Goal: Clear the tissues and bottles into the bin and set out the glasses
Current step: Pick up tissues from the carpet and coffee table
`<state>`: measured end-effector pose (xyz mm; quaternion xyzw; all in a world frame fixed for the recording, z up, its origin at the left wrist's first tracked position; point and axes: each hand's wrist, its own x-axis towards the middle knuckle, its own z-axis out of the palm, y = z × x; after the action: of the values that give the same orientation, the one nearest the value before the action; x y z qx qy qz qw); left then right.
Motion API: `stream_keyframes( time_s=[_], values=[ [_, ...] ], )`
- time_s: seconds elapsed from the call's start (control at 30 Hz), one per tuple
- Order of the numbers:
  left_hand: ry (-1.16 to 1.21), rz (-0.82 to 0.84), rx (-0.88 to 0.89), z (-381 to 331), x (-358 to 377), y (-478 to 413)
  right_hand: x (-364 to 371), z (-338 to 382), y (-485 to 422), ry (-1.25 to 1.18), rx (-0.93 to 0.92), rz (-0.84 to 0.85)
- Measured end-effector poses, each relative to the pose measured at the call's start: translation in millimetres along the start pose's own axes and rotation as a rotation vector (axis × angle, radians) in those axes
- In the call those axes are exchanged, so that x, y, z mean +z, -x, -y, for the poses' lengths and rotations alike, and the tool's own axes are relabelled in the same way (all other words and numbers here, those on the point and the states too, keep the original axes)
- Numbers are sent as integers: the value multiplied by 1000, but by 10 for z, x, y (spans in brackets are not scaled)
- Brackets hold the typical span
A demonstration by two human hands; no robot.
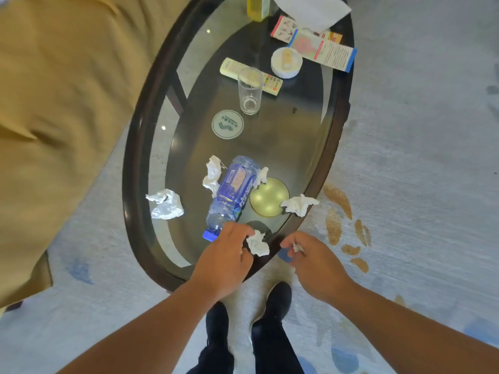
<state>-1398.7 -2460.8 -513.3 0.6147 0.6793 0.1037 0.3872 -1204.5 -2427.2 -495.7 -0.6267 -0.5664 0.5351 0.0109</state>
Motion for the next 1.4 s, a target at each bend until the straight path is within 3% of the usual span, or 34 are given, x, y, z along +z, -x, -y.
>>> stream_keyframes(
  time_s=[0.33,0.77,1.13,1.4],
  values=[
    [-294,182,78,246,538,-413,-83,-148,-308,-5,53,-53],
    [-343,275,166,423,611,-537,123,-165,-456,-32,86,-46],
    [-183,252,123,436,560,-525,179,-184,-502,-33,62,-55],
    [-72,56,211,235,382,-501,122,-162,-483,-2,-17,-145]
  ],
)
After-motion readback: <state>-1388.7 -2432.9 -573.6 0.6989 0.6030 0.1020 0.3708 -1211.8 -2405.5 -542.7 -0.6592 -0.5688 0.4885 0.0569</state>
